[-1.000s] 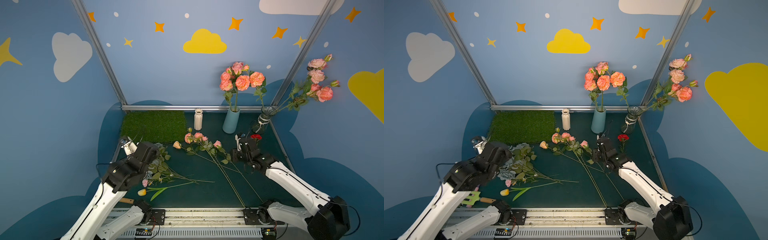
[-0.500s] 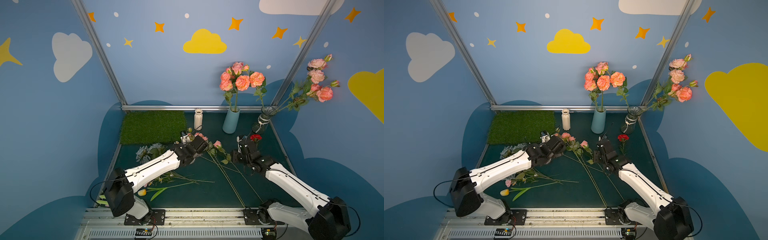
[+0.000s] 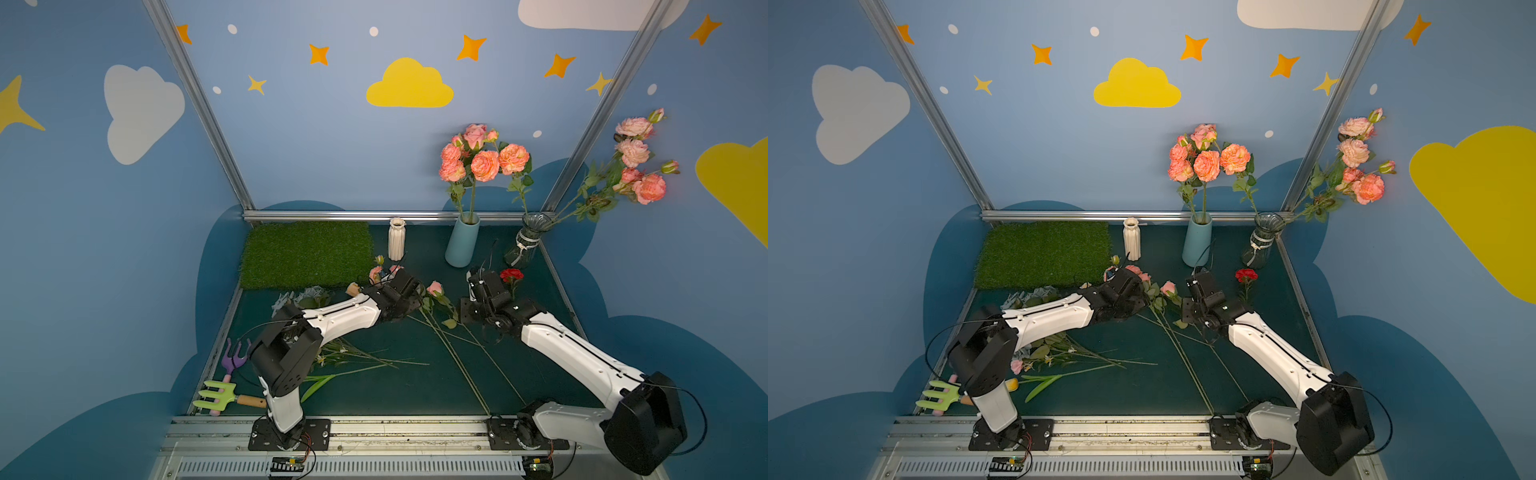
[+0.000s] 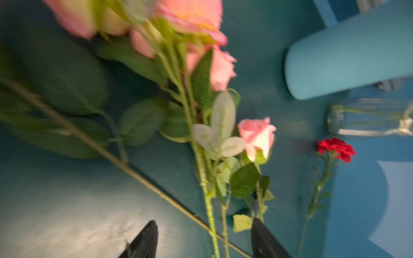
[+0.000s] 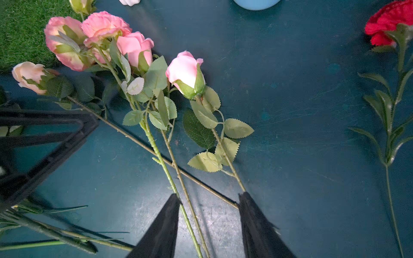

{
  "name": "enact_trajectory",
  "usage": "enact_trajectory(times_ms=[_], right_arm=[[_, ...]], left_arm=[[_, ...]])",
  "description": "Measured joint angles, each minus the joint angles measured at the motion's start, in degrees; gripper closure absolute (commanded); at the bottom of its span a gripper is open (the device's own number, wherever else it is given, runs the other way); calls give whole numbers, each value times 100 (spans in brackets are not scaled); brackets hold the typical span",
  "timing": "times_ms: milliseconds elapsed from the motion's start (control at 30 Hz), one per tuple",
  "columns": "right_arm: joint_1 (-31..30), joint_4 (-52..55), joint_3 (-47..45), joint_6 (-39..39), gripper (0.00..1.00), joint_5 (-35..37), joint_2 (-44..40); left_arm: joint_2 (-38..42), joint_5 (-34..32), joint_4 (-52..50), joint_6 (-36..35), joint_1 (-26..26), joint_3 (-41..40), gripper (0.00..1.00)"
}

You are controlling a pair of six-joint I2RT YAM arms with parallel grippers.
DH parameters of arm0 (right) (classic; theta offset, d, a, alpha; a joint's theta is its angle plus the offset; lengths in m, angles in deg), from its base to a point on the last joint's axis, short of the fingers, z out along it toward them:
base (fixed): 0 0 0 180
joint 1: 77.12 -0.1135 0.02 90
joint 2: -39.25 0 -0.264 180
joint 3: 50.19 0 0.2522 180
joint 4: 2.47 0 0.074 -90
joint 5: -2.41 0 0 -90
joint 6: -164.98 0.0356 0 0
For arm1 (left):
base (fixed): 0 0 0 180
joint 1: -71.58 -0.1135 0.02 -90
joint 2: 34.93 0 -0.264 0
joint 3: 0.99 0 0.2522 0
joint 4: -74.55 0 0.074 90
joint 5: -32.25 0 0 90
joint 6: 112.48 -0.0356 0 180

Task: Place the pink flowers into the vase
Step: Pick up the flower at the center of the board.

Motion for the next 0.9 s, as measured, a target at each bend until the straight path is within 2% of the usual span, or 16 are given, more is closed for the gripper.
enact_trajectory(times_ms=[167,300,900], right_arm=[[11,85,0,7,54,4,0],[26,109,0,26,54,17,0],[70,111,-2,55,54,66,-48]], left_arm=[[-118,719,894,70,11,-201,49],[-328,1047,1316,170,11,-339,52],[-629,1176,1034,212,7,-326,63]])
